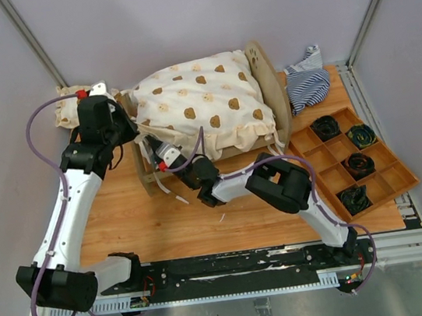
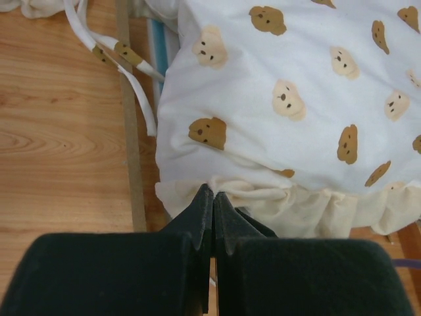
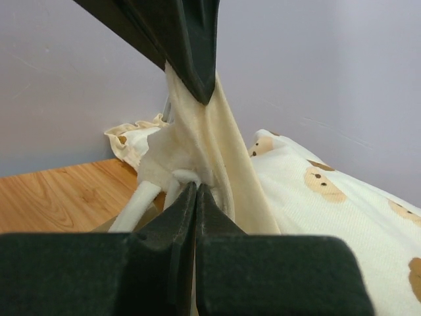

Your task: Set up the pet bed

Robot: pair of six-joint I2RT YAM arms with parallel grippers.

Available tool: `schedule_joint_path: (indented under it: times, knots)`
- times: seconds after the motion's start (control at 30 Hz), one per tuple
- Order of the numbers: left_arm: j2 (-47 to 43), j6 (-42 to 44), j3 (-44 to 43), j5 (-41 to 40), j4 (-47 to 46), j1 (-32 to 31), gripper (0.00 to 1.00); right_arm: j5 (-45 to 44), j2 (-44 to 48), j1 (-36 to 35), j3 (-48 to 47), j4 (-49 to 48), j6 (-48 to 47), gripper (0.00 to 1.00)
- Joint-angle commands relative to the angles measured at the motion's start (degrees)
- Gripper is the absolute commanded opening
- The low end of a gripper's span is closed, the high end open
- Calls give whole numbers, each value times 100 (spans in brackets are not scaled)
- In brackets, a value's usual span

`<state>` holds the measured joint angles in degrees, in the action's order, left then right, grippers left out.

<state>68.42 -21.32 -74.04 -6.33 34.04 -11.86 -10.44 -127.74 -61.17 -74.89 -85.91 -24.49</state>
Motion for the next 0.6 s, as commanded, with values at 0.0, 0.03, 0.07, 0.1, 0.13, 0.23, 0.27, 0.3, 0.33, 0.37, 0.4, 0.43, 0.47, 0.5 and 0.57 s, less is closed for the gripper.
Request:
schedule_joint_path:
  times: [0.0,0.03,0.07,0.1,0.13,0.23,0.27,0.3,0.33,0.37,0.4,0.43,0.47,0.5,0.57]
  knots:
    - [-30,-22,-443,18,19,2,0,146,-333,79,-567,-341,379,0]
    - [3,-18,-485,-4,49,5,0,135,-397,79,-656,-340,425,0]
    - [28,-2,-505,-46,84,0,0,124,-464,73,-715,-352,484,0]
    - [50,-1,-509,-74,99,0,0,116,-517,70,-761,-361,557,0]
    - [64,-8,-500,-73,102,4,0,120,-559,63,-783,-369,629,0]
    - [75,-22,-449,-20,58,2,0,90,-627,-43,-745,-378,665,0]
    - [75,-26,-428,-14,42,7,0,42,-652,-84,-738,-389,688,0]
    - [81,-36,-417,3,21,7,0,-9,-678,-121,-725,-393,740,0]
    - [91,-38,-403,23,8,7,0,-77,-708,-150,-729,-397,825,0]
    - [100,-46,-393,40,1,8,0,-128,-739,-176,-730,-399,919,0]
    - [113,-47,-387,53,-10,9,0,-149,-761,-200,-729,-405,1026,0]
    - [118,-39,-365,48,-11,10,0,-162,-779,-221,-729,-402,1108,0]
    - [120,-27,-351,38,-19,8,0,-187,-781,-247,-733,-402,1191,0]
    - [112,-28,-323,9,-25,8,0,-202,-779,-274,-741,-401,1259,0]
    - [102,-24,-273,-11,-58,8,0,-247,-789,-304,-811,-404,1416,0]
